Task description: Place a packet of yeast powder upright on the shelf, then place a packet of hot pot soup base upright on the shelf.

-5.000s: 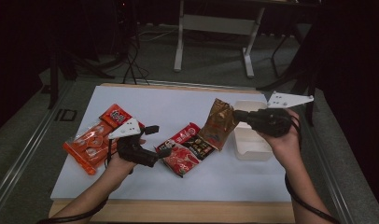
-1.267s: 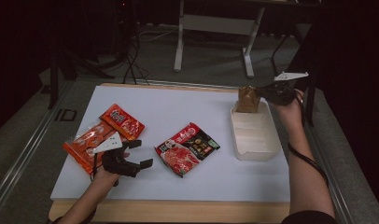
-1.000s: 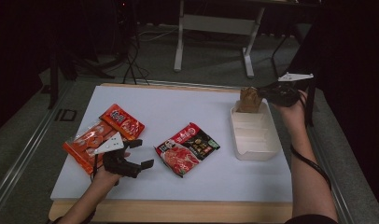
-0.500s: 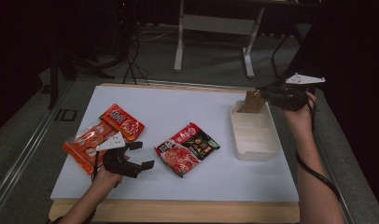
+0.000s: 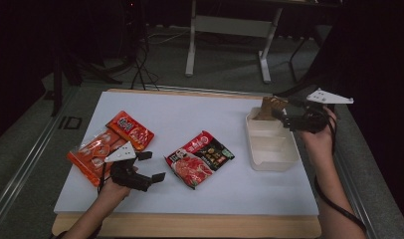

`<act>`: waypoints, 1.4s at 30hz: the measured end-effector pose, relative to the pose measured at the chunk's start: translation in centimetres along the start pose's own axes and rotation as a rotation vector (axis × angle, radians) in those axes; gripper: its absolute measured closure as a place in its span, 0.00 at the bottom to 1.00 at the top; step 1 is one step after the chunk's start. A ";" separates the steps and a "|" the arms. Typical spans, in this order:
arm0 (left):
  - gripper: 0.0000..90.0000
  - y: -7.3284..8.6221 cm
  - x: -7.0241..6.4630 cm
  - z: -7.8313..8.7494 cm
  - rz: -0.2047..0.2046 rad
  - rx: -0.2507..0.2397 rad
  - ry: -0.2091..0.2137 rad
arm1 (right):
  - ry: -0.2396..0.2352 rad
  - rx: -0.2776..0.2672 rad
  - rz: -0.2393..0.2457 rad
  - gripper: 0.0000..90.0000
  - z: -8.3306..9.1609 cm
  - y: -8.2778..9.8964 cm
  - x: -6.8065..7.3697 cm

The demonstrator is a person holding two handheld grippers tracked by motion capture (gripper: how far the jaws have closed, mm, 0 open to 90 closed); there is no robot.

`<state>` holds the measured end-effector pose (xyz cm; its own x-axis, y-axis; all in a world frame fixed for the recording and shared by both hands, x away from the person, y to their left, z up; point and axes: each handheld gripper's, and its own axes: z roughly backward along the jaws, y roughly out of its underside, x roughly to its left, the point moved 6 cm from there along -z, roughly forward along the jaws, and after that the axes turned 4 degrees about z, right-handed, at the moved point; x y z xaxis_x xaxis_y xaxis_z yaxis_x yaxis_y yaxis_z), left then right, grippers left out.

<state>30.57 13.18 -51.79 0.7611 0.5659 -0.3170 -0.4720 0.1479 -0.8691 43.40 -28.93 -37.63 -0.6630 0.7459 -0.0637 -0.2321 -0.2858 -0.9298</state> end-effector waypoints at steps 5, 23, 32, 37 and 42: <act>0.03 0.0 -0.2 -0.1 -0.007 0.008 0.004 | -0.047 -0.046 -0.046 0.12 0.6 0.5 2.2; 0.14 -1.3 0.2 -0.9 -0.058 0.031 -0.002 | -0.124 -0.012 -0.042 0.15 1.8 4.7 10.1; 0.48 -2.0 2.1 -1.8 -0.074 0.058 -0.082 | -0.155 -0.009 -0.057 0.15 2.8 6.1 12.0; 0.62 -1.9 3.5 -2.3 -0.056 0.097 -0.149 | -0.148 -0.006 -0.044 0.15 3.2 6.7 12.4; 0.82 -1.6 4.8 -3.2 -0.057 0.153 -0.225 | -0.152 -0.008 -0.052 0.16 3.3 7.3 12.6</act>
<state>36.40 13.09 -53.13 0.6785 0.7164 -0.1625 -0.5063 0.2957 -0.8101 31.02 -23.59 -44.08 -0.7504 0.6598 0.0398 -0.2635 -0.2434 -0.9335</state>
